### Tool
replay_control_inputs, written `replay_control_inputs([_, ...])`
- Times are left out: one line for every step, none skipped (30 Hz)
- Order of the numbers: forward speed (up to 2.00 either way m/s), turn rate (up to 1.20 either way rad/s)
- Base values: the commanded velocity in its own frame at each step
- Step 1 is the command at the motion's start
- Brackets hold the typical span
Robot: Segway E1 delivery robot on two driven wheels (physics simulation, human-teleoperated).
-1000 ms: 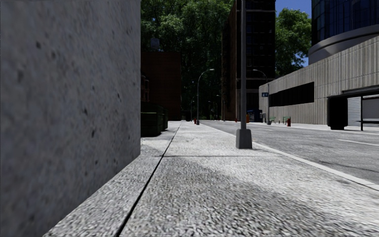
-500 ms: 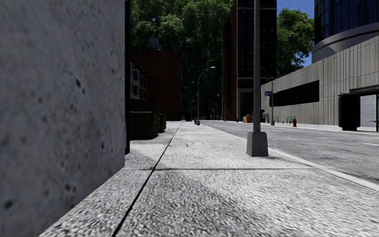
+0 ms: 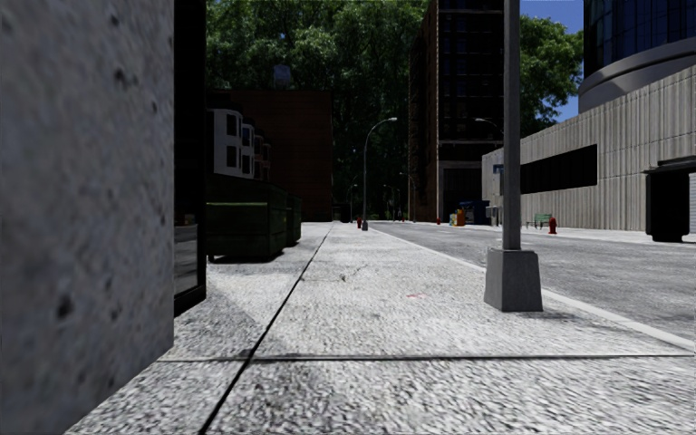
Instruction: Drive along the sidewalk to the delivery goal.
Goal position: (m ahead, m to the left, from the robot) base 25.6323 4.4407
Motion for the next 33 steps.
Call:
replay_control_inputs([2.0,0.0])
replay_control_inputs([2.0,0.0])
replay_control_inputs([2.0,0.0])
replay_control_inputs([2.0,0.0])
replay_control_inputs([2.0,0.0])
replay_control_inputs([2.0,0.0])
replay_control_inputs([2.0,0.0])
replay_control_inputs([2.0,0.0])
replay_control_inputs([2.0,0.0])
replay_control_inputs([2.0,0.0])
replay_control_inputs([2.0,0.0])
replay_control_inputs([2.0,0.0])
replay_control_inputs([2.0,0.0])
replay_control_inputs([2.0,0.0])
replay_control_inputs([2.0,0.0])
replay_control_inputs([2.0,0.0])
replay_control_inputs([2.0,0.0])
replay_control_inputs([2.0,0.0])
replay_control_inputs([2.0,0.0])
replay_control_inputs([2.0,0.0])
replay_control_inputs([2.0,0.0])
replay_control_inputs([2.0,0.0])
replay_control_inputs([2.0,0.0])
replay_control_inputs([2.0,0.0])
replay_control_inputs([2.0,0.0])
replay_control_inputs([2.0,0.0])
replay_control_inputs([2.0,0.0])
replay_control_inputs([2.0,0.0])
replay_control_inputs([2.0,0.0])
replay_control_inputs([2.0,0.0])
replay_control_inputs([2.0,0.0])
replay_control_inputs([2.0,0.0])
replay_control_inputs([2.0,0.0])
